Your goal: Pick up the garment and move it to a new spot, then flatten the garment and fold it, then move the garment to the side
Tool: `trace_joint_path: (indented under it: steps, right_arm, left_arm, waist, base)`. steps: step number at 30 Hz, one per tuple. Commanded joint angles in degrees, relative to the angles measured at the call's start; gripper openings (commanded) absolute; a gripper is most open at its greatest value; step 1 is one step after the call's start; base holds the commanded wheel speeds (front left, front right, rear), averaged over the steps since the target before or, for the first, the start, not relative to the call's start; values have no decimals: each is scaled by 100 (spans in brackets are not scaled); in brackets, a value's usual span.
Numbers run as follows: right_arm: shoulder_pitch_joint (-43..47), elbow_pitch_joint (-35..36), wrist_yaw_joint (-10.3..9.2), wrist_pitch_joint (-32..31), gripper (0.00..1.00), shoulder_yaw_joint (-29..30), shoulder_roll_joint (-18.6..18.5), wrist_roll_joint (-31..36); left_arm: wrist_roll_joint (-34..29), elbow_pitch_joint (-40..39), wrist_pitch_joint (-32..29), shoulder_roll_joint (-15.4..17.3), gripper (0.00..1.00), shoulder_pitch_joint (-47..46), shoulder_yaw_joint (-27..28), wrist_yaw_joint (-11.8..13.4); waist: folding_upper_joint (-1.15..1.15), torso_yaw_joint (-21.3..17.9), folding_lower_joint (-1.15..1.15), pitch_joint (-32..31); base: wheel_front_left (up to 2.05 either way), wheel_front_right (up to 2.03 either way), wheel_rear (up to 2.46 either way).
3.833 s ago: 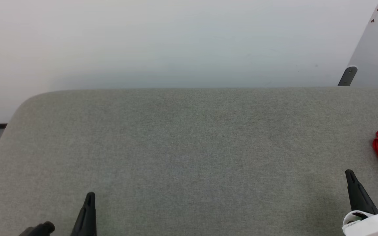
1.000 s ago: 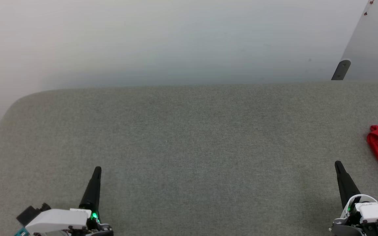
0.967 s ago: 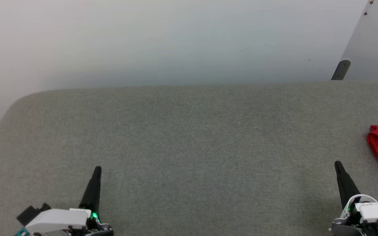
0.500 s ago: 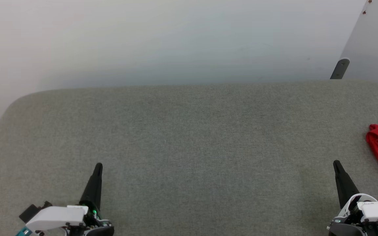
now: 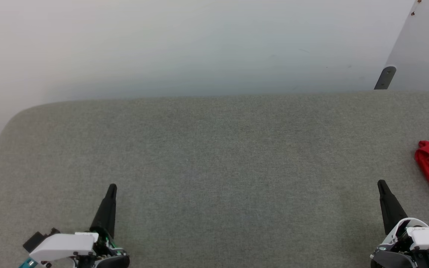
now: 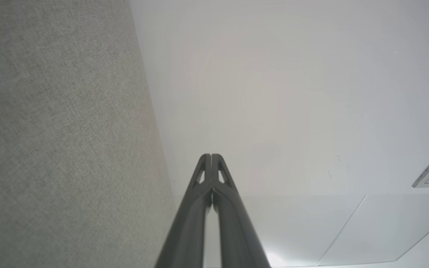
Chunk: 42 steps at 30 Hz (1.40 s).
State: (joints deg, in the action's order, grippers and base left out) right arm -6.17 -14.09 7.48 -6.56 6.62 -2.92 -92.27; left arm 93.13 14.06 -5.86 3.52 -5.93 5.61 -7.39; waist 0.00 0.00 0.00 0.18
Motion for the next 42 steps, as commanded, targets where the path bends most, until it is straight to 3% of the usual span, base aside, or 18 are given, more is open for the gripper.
trace_joint_path:
  steps: [1,42]
  right_arm:
    - [-17,-2,2,-11,0,1,20,-17]
    - [-17,-2,2,-7,0,-5,20,-23]
  left_arm:
    - [-4,9,-17,-8,0,-56,15,-18]
    - [-38,9,-54,-36,0,-61,56,-18]
  waist:
    - [0,0,0,0]
    - [0,0,0,0]
  base:
    - [0,0,0]
    - [0,0,0]
